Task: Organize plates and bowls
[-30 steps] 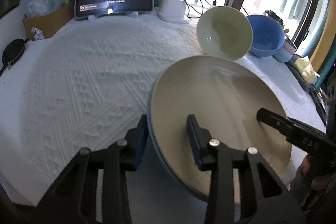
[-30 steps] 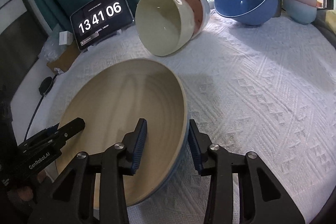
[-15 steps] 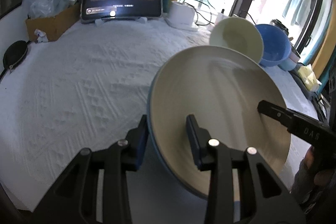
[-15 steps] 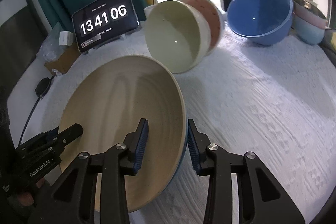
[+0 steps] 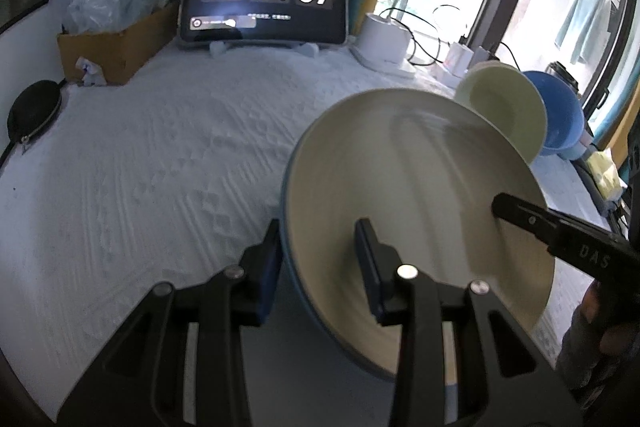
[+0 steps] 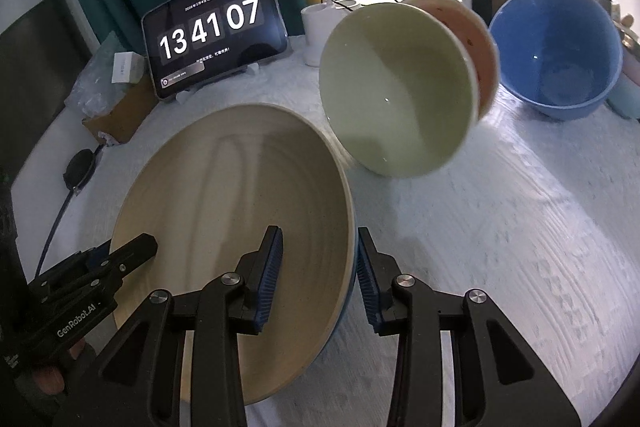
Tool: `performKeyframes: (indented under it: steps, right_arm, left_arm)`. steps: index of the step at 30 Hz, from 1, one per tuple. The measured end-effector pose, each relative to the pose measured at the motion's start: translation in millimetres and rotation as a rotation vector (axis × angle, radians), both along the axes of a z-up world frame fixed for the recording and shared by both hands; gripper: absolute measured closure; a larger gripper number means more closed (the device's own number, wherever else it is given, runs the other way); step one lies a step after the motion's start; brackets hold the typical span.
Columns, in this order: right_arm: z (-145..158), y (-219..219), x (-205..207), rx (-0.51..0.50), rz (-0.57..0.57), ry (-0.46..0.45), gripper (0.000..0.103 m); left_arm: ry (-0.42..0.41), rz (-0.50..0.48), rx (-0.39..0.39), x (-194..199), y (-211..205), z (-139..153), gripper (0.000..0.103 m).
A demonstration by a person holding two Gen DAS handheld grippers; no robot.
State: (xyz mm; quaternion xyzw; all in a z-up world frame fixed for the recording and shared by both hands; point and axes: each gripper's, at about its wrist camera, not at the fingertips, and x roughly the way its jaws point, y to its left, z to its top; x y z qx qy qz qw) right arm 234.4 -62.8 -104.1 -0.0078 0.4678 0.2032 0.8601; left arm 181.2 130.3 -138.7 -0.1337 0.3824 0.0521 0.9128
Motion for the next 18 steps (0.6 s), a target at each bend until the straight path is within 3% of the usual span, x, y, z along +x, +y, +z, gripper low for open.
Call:
performKeyframes:
  steps: [18]
  right_arm:
    - [-18.3, 10.3, 24.6, 0.034, 0.014, 0.057, 0.063]
  left_arm:
    - [-0.013, 0.062, 0.020, 7.4, 6.8, -0.3, 0.065]
